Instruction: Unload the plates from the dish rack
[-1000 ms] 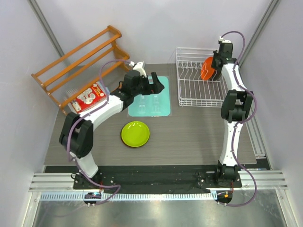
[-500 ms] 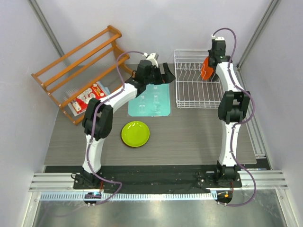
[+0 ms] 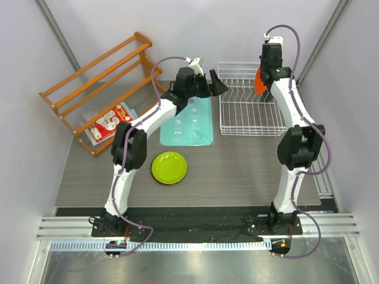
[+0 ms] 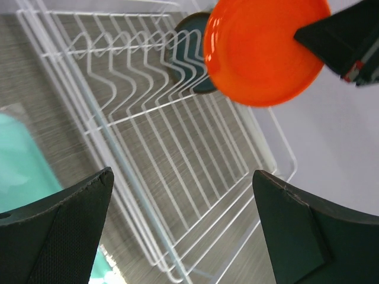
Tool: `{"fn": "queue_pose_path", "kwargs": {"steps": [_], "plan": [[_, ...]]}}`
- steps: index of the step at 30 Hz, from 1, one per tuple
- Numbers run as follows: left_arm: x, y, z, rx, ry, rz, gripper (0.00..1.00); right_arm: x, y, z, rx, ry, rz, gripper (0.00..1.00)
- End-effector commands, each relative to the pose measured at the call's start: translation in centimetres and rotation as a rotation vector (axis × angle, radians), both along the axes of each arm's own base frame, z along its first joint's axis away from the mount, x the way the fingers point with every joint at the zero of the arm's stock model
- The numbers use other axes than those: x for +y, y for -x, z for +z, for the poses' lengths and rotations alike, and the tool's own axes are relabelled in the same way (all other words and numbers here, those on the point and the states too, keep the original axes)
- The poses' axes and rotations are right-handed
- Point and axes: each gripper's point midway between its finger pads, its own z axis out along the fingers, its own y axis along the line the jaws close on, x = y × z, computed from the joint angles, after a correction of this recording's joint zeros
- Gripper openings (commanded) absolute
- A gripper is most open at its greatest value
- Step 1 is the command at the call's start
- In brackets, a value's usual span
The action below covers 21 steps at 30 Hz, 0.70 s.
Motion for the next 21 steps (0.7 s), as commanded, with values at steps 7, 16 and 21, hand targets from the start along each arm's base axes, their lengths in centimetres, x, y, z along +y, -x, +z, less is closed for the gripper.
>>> {"fn": "queue_pose_path", "kwargs": {"steps": [7,16,21], "plan": [[-2.9,0.1,1.7,-0.022,0.132,-0.098,1.0,8.1,6.2,2.2,-0.115,-0.425,0.245,0.01],[-2.0,1.1,-0.2,-0.005,0.119,-0.076,0.99,15.1,11.2,3.1,-0.231,-0.834,0.491,0.01],[-1.4,1.5,-0.6,-0.003,0.111,-0.056,0.99,15.3,12.4,3.1,-0.264,-0.869,0.509,0.01]]}}
